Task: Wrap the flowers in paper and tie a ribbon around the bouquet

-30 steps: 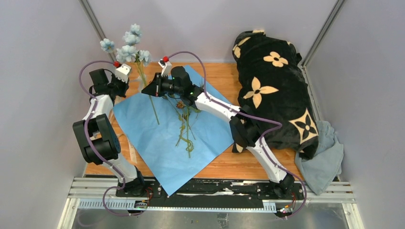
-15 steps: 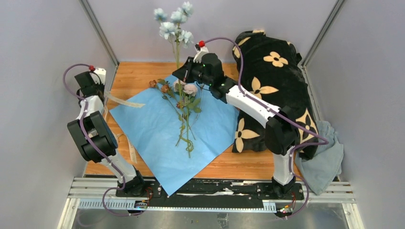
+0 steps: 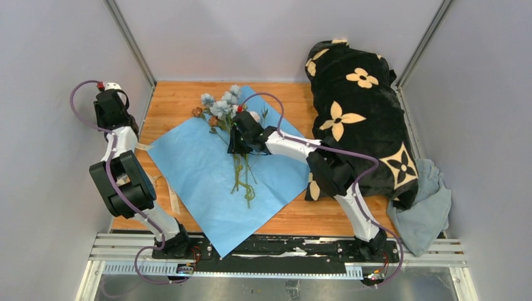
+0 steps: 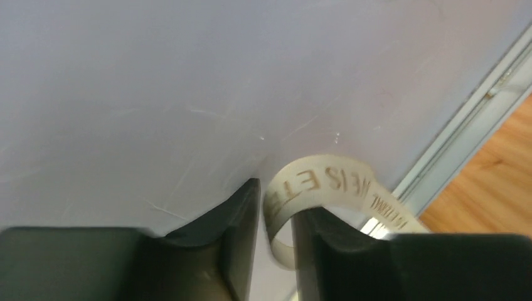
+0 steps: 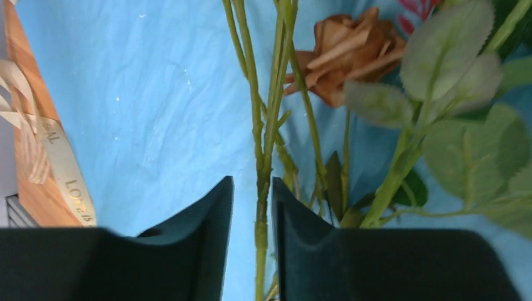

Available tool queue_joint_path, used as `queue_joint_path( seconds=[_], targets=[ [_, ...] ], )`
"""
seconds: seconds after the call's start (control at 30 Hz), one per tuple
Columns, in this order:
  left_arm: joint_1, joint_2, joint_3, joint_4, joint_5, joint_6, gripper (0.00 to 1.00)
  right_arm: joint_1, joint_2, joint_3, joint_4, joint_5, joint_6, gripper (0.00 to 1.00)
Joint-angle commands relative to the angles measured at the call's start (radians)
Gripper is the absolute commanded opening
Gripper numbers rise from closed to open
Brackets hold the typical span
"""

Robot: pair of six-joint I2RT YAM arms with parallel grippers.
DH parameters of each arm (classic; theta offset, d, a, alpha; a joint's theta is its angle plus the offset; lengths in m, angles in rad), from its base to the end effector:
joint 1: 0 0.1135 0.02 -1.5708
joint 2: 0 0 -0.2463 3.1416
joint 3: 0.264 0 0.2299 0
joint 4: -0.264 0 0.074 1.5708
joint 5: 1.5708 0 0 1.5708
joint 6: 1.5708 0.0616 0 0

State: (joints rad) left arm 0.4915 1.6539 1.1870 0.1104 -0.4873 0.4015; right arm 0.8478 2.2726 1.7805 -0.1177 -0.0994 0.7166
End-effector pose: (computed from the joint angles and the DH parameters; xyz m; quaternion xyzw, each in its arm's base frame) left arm 0.3267 0.2076 0.2678 -0.1733 0.7900 0.4178 0.4138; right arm 0.3354 0.3894 0.1721 -0.0810 0.8823 0.3566 0.2964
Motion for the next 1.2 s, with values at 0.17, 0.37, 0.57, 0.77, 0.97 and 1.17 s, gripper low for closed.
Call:
queue_joint_path(
  seconds=[0.17, 0.37, 0.57, 0.77, 0.97, 1.17],
  targets=[
    [0.018, -0.034, -0.016, -0.137, -0.032, 0.021, 0.99, 0.056, -0.192, 0.05, -0.344, 0.079, -0.233, 0.52],
    [-0.012, -0.191, 0.002, -0.477, 0.293, 0.058, 0.94, -0.03, -0.476, -0.283, -0.362, 0.231, -0.324, 0.48],
    [-0.269, -0.195, -0.163, -0.554, 0.359, 0.157, 0.71, -0.176, -0.394, -0.327, -0.367, 0.172, -0.35, 0.17],
    [-0.473, -0.079, -0.168, -0.535, 0.45, 0.151, 0.63, -0.218, -0.202, -0.208, -0.369, 0.131, -0.384, 0.13],
    [-0.517, 0.139, -0.078, -0.513, 0.411, 0.096, 0.62, -0.24, -0.091, -0.174, -0.346, 0.118, -0.38, 0.14],
    [-0.599, 0.327, 0.047, -0.522, 0.339, 0.119, 0.61, -0.304, 0.022, -0.064, -0.365, 0.143, -0.388, 0.15]
  ],
)
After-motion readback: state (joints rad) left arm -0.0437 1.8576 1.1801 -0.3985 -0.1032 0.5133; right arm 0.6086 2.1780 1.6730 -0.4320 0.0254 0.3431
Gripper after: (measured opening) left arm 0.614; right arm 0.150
